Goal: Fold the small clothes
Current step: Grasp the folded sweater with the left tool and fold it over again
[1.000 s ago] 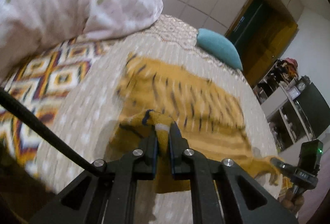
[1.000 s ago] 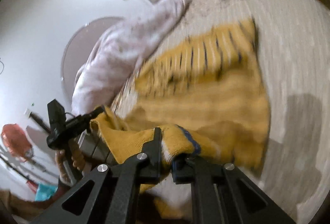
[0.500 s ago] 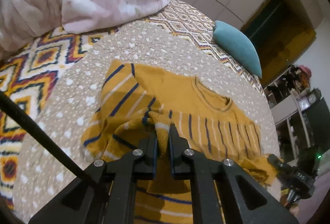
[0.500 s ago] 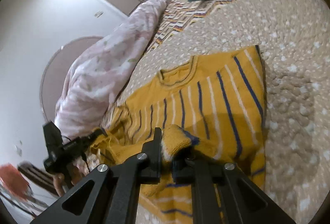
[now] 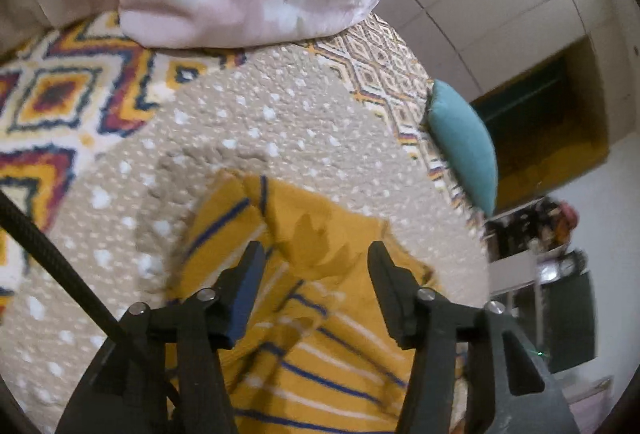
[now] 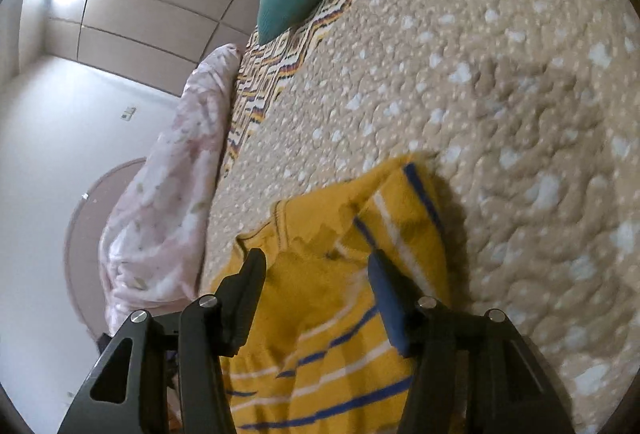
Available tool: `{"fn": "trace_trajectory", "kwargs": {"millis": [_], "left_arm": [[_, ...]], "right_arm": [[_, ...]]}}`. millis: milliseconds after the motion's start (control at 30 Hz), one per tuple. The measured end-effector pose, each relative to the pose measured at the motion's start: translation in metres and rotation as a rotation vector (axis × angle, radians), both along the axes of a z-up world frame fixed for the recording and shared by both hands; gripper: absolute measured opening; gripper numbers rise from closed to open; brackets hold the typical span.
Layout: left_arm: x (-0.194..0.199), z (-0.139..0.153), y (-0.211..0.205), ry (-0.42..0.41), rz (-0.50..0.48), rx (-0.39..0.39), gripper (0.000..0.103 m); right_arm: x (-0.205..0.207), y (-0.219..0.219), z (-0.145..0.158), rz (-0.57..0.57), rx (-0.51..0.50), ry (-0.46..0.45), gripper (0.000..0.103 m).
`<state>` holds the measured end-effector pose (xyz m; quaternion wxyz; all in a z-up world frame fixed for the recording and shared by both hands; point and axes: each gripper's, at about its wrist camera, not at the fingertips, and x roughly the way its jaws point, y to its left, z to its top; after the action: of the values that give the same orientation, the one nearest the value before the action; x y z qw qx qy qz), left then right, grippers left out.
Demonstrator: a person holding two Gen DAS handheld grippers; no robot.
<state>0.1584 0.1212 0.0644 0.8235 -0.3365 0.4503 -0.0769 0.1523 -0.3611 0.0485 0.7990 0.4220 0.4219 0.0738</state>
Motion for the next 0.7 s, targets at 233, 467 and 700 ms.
{"fn": "trace_trajectory", "kwargs": {"millis": [233,467,700], "left_arm": [[-0.028,-0.003,-0.011,-0.016,-0.088,0.209,0.063],[-0.030,-0.006,-0.057,-0.044,-0.198,0.505,0.065],[0.010,-0.027,-0.098,0.030,-0.253,0.734,0.046]], "right_arm": [[-0.027,-0.002,0.014,0.067,-0.172,0.004,0.063],[-0.051,0.035,0.029,0.166,-0.417,-0.032,0.063],[-0.018,0.088,0.031,0.260,-0.595,-0.041,0.062]]}}
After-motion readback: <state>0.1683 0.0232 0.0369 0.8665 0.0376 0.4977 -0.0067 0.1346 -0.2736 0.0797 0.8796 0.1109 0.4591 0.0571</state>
